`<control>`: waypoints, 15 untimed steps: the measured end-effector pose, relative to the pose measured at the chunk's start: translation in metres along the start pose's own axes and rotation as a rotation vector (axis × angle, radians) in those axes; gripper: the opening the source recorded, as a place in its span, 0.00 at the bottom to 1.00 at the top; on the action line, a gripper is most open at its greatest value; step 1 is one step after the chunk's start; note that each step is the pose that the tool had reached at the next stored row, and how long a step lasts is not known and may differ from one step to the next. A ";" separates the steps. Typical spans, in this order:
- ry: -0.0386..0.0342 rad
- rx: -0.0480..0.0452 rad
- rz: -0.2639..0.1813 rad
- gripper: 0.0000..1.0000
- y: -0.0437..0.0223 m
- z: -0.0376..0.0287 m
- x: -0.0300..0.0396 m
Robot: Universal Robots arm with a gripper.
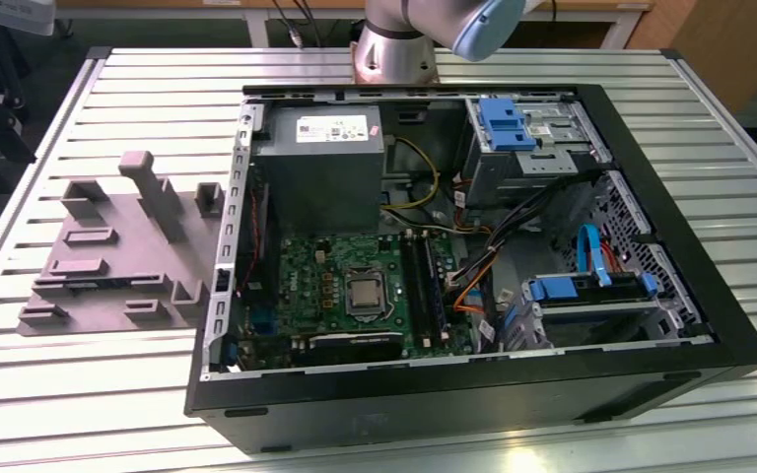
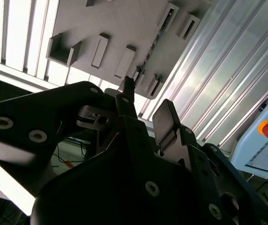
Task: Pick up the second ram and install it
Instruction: 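Pick up the second ram and move it above second insertion slot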
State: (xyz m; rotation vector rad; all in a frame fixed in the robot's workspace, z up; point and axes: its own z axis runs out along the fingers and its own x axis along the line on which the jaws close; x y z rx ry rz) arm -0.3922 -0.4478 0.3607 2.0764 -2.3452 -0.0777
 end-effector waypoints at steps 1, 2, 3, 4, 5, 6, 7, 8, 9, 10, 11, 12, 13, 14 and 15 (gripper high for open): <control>-0.0001 0.0001 0.000 0.43 0.0000 0.0003 0.0000; -0.0003 0.0002 0.000 0.43 -0.0001 0.0010 0.0000; -0.0002 0.0002 0.000 0.43 0.0000 0.0023 0.0002; 0.0000 0.0000 -0.001 0.43 -0.0001 0.0040 0.0004; 0.0000 -0.0001 -0.003 0.43 -0.0002 0.0057 0.0006; 0.0000 -0.0001 -0.006 0.43 -0.0003 0.0078 0.0007; 0.0001 -0.0002 -0.008 0.43 -0.0005 0.0095 0.0008; 0.0002 -0.0003 -0.009 0.43 -0.0006 0.0113 0.0008; 0.0003 -0.0004 -0.009 0.43 -0.0006 0.0130 0.0009; 0.0005 -0.0003 -0.010 0.43 -0.0007 0.0148 0.0010; 0.0008 -0.0003 -0.011 0.43 -0.0008 0.0167 0.0010; 0.0007 -0.0003 -0.011 0.43 -0.0009 0.0185 0.0012; 0.0007 -0.0003 -0.011 0.43 -0.0009 0.0204 0.0015; 0.0007 -0.0003 -0.011 0.43 -0.0010 0.0223 0.0018; 0.0008 -0.0003 -0.011 0.43 -0.0011 0.0240 0.0023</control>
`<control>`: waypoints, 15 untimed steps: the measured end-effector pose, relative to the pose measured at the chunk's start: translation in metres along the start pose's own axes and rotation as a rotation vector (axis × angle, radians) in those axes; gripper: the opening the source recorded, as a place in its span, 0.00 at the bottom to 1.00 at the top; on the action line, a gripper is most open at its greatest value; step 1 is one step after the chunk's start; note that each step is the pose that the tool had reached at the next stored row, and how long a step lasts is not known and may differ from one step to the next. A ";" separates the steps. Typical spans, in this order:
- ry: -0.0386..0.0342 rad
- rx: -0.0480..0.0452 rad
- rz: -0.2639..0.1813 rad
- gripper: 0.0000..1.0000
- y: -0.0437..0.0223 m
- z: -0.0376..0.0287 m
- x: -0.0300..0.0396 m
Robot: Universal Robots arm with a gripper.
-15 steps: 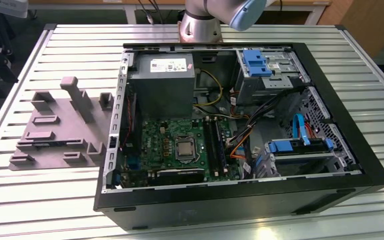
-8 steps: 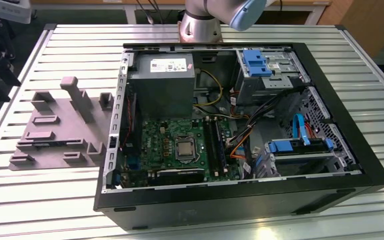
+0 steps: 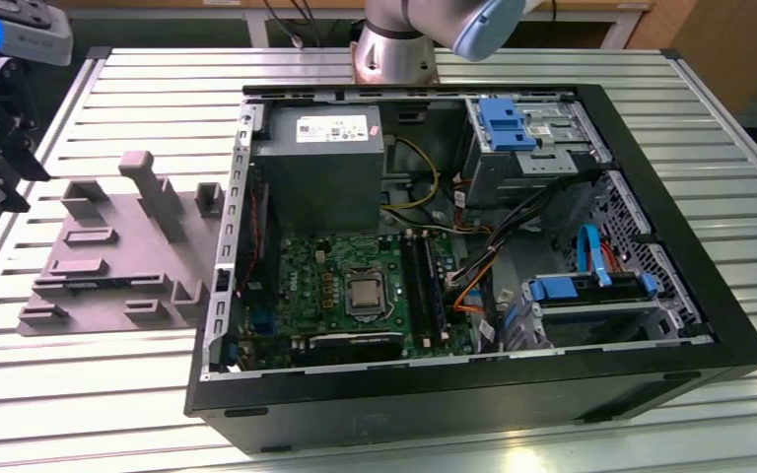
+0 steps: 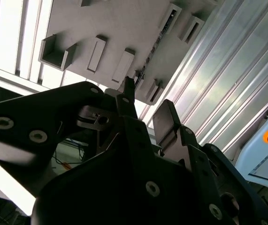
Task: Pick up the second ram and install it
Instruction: 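Pick up the second ram and move it above second insertion slot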
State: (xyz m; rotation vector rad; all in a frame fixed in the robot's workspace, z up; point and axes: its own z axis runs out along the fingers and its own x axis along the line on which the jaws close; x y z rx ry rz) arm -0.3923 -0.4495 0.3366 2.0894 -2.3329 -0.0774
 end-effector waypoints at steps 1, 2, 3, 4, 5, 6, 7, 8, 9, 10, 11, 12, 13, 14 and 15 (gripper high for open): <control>-0.0005 -0.0001 0.000 0.43 -0.0001 0.0016 0.0010; -0.0016 -0.0002 0.000 0.43 -0.0003 0.0030 0.0023; -0.0022 0.0002 0.000 0.43 -0.0004 0.0043 0.0036; -0.0027 0.0011 -0.001 0.43 -0.0006 0.0058 0.0041; -0.0027 0.0021 -0.001 0.43 -0.0006 0.0071 0.0043; -0.0029 0.0035 -0.001 0.43 -0.0007 0.0083 0.0046; -0.0030 0.0057 -0.001 0.43 -0.0007 0.0092 0.0048; -0.0032 0.0075 -0.002 0.43 -0.0008 0.0102 0.0049; -0.0033 0.0091 -0.002 0.43 -0.0009 0.0114 0.0050; -0.0035 0.0104 -0.003 0.43 -0.0010 0.0127 0.0051; -0.0035 0.0112 -0.004 0.43 -0.0010 0.0139 0.0051; -0.0033 0.0120 -0.007 0.43 -0.0010 0.0148 0.0052; -0.0029 0.0134 -0.012 0.43 -0.0011 0.0158 0.0053; -0.0026 0.0147 -0.016 0.43 -0.0012 0.0166 0.0053; -0.0027 0.0160 -0.018 0.43 -0.0012 0.0177 0.0054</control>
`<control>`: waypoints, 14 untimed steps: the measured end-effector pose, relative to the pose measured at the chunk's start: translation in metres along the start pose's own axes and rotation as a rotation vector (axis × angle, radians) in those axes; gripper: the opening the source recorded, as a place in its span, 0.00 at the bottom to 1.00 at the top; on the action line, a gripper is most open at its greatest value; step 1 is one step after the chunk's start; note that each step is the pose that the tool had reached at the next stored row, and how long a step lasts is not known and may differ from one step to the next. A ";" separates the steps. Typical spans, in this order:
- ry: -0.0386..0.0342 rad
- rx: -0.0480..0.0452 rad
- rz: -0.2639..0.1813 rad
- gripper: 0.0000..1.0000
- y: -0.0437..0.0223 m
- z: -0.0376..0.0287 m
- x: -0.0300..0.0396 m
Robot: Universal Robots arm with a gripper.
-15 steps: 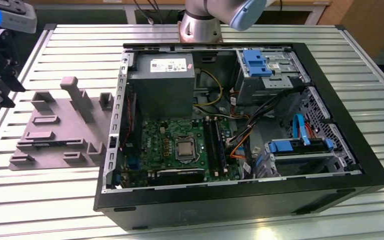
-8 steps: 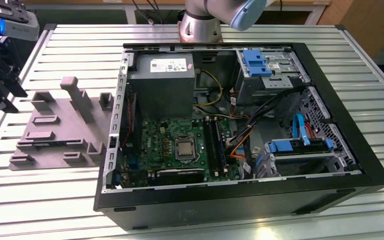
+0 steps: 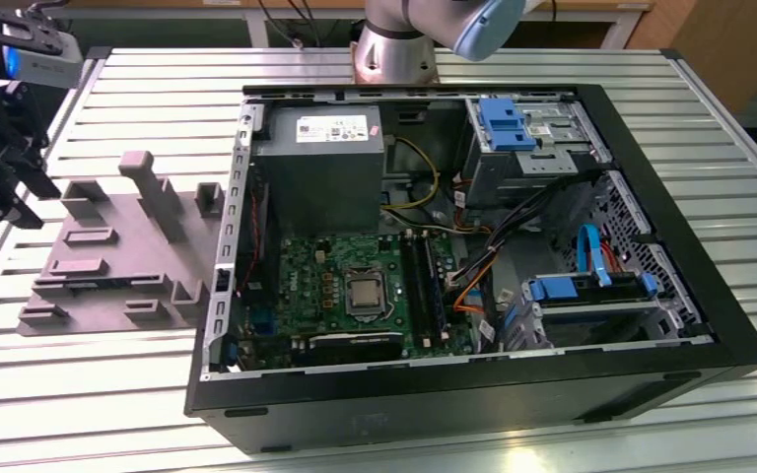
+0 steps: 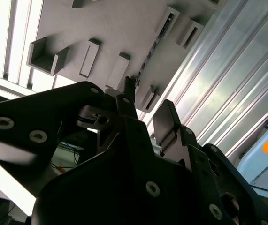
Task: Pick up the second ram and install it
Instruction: 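Pick up the second ram and move it above second insertion slot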
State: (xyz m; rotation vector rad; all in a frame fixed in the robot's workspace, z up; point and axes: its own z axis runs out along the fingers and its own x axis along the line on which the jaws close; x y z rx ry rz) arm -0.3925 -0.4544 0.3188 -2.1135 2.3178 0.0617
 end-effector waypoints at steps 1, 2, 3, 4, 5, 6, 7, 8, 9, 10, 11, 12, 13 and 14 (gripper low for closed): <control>-0.0001 0.0013 -0.002 0.43 0.0000 0.0012 0.0000; -0.0002 0.0024 -0.003 0.43 -0.0001 0.0025 0.0001; -0.0002 0.0033 -0.004 0.43 -0.0001 0.0039 0.0001; -0.0003 0.0039 -0.004 0.43 -0.0001 0.0058 0.0002; -0.0003 0.0042 -0.005 0.43 -0.0002 0.0075 0.0002; -0.0004 0.0044 -0.005 0.43 -0.0002 0.0088 0.0003; -0.0003 0.0044 -0.005 0.43 -0.0002 0.0093 0.0003; -0.0002 0.0042 -0.005 0.43 -0.0002 0.0093 0.0003; -0.0001 0.0042 -0.005 0.43 -0.0002 0.0093 0.0003; -0.0002 0.0042 -0.005 0.43 -0.0002 0.0093 0.0003; -0.0003 0.0043 -0.005 0.43 -0.0003 0.0094 0.0003; -0.0005 0.0045 -0.005 0.43 -0.0003 0.0099 0.0003; -0.0007 0.0048 -0.005 0.43 -0.0003 0.0109 0.0003; -0.0005 0.0046 -0.005 0.43 -0.0002 0.0123 0.0004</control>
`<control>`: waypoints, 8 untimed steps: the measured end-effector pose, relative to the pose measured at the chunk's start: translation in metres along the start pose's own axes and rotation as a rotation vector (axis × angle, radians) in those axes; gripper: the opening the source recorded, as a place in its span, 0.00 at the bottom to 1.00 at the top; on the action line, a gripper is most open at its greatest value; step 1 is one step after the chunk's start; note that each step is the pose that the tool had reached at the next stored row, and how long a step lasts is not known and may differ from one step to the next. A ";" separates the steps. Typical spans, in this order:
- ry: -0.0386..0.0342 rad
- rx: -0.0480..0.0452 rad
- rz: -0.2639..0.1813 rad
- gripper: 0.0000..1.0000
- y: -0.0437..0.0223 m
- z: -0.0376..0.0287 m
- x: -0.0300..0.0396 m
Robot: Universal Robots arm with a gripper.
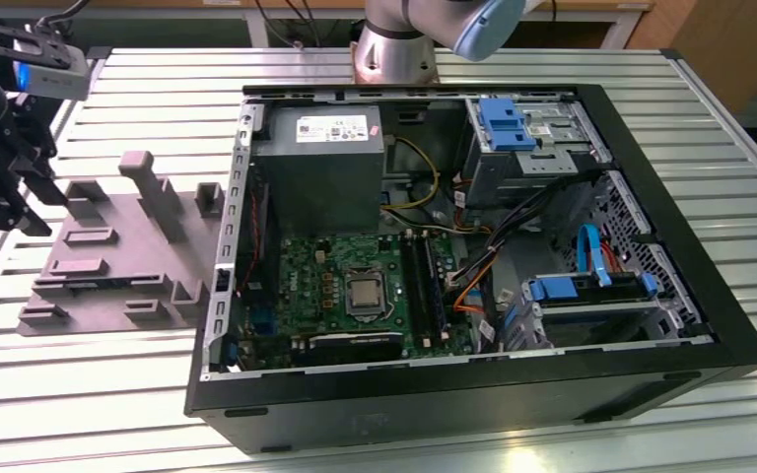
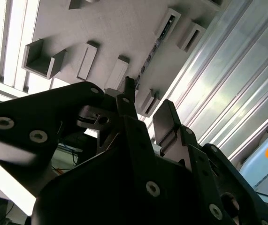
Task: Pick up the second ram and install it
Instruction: 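Pick up the second ram and move it above second insertion slot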
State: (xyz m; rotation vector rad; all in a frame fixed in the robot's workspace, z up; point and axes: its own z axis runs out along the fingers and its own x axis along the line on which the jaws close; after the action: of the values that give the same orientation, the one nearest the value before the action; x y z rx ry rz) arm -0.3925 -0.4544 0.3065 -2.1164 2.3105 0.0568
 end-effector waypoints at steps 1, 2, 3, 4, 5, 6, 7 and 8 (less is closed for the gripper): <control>0.0001 -0.0002 0.000 0.43 0.0000 0.0017 0.0001; 0.0001 -0.0001 0.000 0.43 0.0000 0.0035 0.0002; 0.0001 -0.0001 0.000 0.43 0.0001 0.0053 0.0002; 0.0001 -0.0003 0.000 0.43 0.0000 0.0072 0.0003; 0.0002 -0.0006 0.000 0.43 0.0001 0.0090 0.0004; 0.0002 -0.0008 0.000 0.43 0.0002 0.0108 0.0004; 0.0002 -0.0009 0.000 0.43 0.0003 0.0126 0.0005; 0.0003 -0.0010 0.000 0.43 0.0003 0.0144 0.0006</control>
State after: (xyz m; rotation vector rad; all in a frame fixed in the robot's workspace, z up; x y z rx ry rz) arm -0.3932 -0.4545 0.2921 -2.1169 2.3112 0.0577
